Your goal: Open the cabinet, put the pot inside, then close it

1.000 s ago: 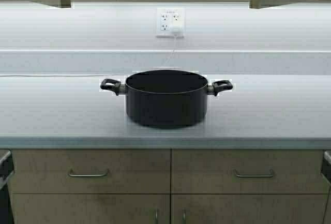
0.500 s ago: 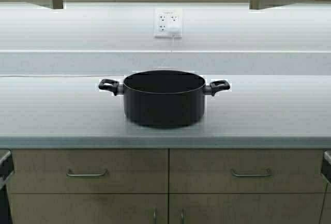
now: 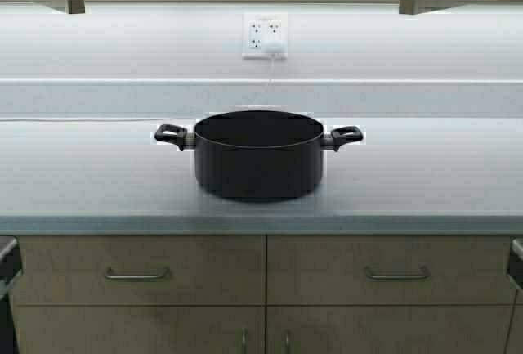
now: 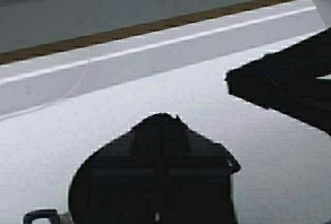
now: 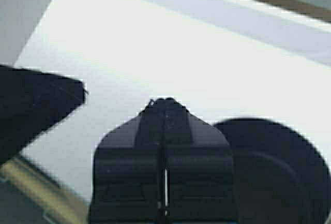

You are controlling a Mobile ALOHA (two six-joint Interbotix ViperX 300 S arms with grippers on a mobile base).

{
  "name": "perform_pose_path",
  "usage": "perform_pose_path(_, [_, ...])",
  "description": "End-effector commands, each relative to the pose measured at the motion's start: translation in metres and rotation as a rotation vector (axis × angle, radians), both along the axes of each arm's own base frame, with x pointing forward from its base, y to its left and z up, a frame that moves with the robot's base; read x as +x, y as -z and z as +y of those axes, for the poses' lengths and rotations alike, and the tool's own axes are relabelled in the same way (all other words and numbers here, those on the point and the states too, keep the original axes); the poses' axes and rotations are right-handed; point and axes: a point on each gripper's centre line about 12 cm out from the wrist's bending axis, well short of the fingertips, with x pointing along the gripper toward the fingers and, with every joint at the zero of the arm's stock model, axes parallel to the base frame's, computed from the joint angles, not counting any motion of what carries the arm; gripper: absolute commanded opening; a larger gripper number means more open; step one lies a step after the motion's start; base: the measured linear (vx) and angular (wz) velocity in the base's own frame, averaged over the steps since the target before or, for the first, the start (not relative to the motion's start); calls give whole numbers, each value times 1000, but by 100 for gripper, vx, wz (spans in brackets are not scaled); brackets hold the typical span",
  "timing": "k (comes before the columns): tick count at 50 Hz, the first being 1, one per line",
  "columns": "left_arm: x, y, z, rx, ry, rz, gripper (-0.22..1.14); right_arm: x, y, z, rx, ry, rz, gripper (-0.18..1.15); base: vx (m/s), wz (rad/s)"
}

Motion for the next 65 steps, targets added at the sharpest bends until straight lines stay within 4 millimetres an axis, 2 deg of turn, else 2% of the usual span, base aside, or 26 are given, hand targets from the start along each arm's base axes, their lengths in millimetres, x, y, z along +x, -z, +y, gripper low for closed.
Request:
perform_pose_path(1, [52, 3, -6, -19, -58, -5, 2, 21, -12, -8, 22, 45, -29, 8, 0, 0])
perform_pose_path(5, [72, 13, 0, -27, -93, 20, 2, 28, -10, -22, 13, 71, -16, 8, 0, 0])
perform_pose_path(10, [76, 20, 15, -30, -128, 41, 2, 32, -5, -46, -2, 108, 16, 8, 0, 0])
perform_pose_path(22, [55, 23, 68, -13, -223, 50, 2, 25, -2, -106, -20, 225, 26, 8, 0, 0])
perform_pose_path(32, [35, 31, 102, -1, -288, 67, 2, 11, 3, -139, -29, 290, 37, 8, 0, 0])
perform_pose_path(40, [11, 33, 105, 3, -279, 69, 2, -8, 12, -143, -26, 293, 54, 8, 0, 0])
perform_pose_path(48, [-15, 39, 97, 6, -233, 76, 2, -36, 25, -132, -7, 253, 86, 8, 0, 0])
perform_pose_path(51, [-25, 47, 92, 14, -210, 93, 2, -46, 33, -126, -1, 239, 94, 8, 0, 0])
perform_pose_path(57, [-41, 72, 92, 34, -201, 134, 2, -56, 66, -132, -3, 294, 100, 8, 0, 0])
perform_pose_path(65, [-57, 109, 106, 27, -275, 140, 2, -63, 111, -147, 17, 416, 98, 7, 1, 0])
